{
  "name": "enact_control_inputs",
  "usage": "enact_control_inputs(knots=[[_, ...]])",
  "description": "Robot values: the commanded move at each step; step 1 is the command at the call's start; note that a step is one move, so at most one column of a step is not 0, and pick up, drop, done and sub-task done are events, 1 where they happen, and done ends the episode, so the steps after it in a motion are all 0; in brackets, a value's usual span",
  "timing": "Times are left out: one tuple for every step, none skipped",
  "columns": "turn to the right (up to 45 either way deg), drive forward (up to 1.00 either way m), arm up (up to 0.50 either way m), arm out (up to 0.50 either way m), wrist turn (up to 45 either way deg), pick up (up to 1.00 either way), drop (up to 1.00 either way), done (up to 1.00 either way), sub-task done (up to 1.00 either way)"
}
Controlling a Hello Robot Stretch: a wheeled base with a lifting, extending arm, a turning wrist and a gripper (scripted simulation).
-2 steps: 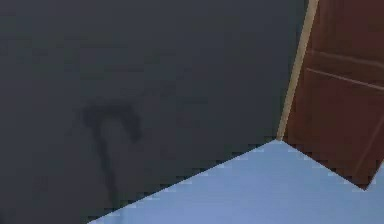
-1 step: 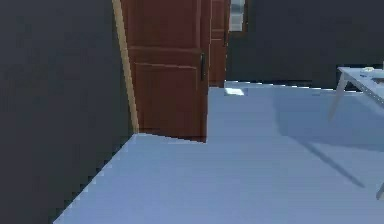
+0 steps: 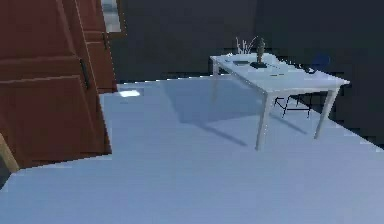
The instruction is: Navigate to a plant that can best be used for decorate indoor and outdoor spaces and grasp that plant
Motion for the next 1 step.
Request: enact_control_inputs(knots=[[0.0, 1.0, 0.0, 0.0, 0.0, 0.0, 0.0, 0.0, 0.0]])
